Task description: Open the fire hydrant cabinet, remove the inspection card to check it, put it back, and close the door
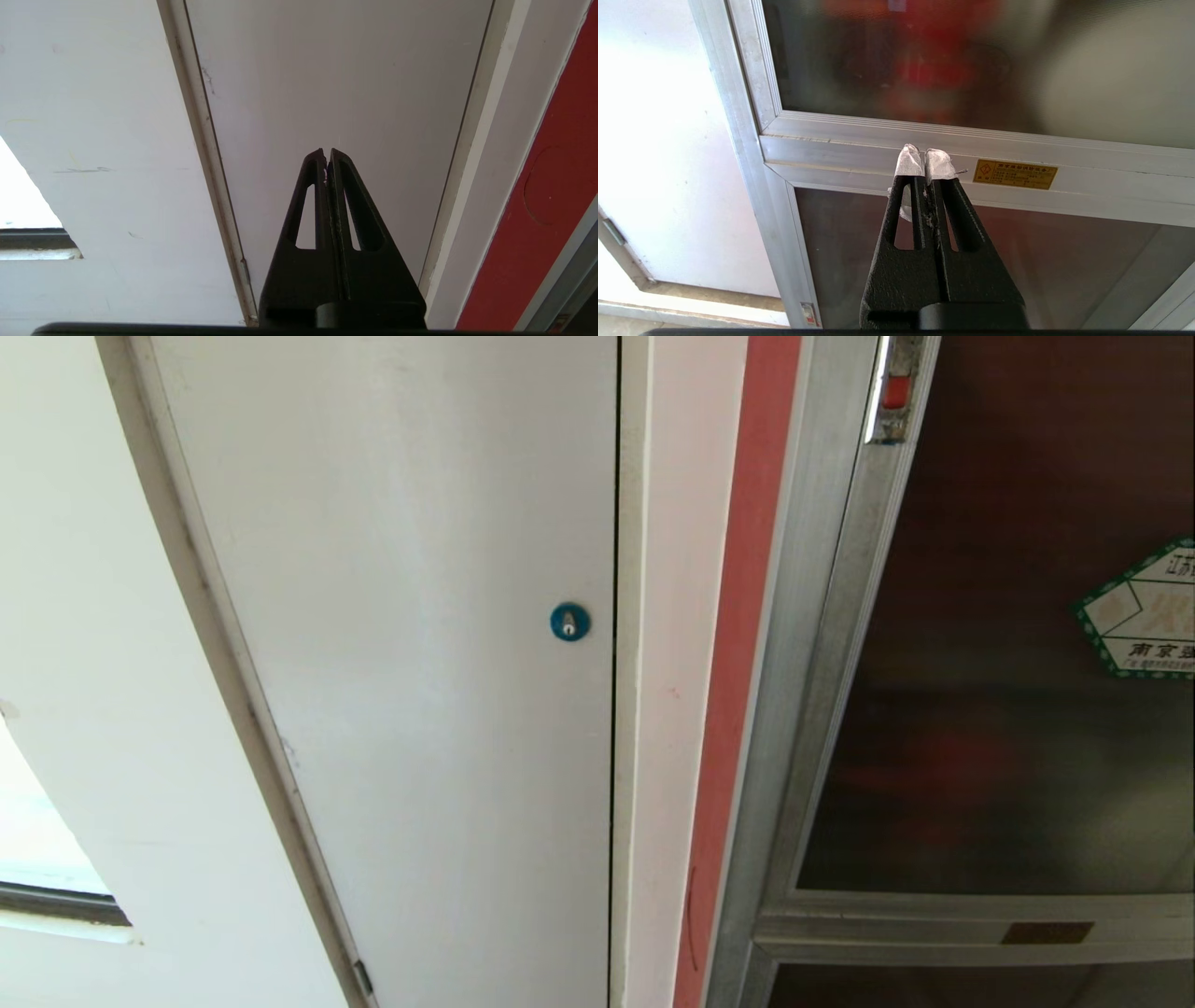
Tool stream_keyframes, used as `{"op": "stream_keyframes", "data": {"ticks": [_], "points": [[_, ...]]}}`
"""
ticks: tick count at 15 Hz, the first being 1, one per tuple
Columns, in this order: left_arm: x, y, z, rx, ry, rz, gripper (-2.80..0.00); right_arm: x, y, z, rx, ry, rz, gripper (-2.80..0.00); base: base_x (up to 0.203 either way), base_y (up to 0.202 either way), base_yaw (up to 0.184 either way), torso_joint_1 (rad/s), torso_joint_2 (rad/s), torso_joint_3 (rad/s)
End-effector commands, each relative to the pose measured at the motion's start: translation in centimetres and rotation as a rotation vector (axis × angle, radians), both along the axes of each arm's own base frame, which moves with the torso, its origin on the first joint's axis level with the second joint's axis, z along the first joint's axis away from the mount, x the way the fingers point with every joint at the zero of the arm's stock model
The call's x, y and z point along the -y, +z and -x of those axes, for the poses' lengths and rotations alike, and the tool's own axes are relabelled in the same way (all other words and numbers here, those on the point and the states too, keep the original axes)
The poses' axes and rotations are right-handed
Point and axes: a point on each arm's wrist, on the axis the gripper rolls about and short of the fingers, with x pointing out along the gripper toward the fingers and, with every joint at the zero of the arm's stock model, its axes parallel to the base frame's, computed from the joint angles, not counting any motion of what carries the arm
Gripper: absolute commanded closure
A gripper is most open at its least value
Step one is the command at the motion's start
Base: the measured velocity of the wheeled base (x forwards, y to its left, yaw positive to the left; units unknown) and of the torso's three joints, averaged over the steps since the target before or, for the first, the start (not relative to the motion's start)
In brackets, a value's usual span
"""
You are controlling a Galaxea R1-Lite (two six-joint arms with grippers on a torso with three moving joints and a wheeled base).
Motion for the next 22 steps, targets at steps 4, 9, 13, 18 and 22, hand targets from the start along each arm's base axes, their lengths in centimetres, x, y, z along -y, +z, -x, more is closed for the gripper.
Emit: {"op": "stream_keyframes", "data": {"ticks": [4,9,13,18,22], "points": [[0.0,-0.76,-0.23,-0.028,0.0,-0.001,0.0,0.0,0.0,0.0,0.0,0.001,0.0,0.0,-0.07,0.0,0.002,0.008,0.01,0.002],[0.0,-0.76,-0.23,-0.028,0.0,-0.001,0.0,0.0,0.0,0.0,0.0,0.001,0.0,0.0,-0.197,0.0,0.001,-0.002,0.0,0.002],[0.0,-0.76,-0.23,-0.028,0.0,-0.001,0.0,0.0,0.0,0.0,0.0,0.001,0.0,0.0,-0.196,0.0,0.001,0.002,0.0,0.0],[0.0,-0.76,-0.23,-0.028,0.0,-0.001,0.0,0.0,0.0,0.0,0.0,0.001,0.0,0.0,-0.1,0.0,0.002,-0.002,0.0,0.002],[0.0,-0.76,-0.23,-0.028,0.0,-0.001,0.0,0.0,0.0,0.0,0.0,0.001,0.0,0.0,0.0,0.0,0.0,0.0,0.0,0.0]]}}
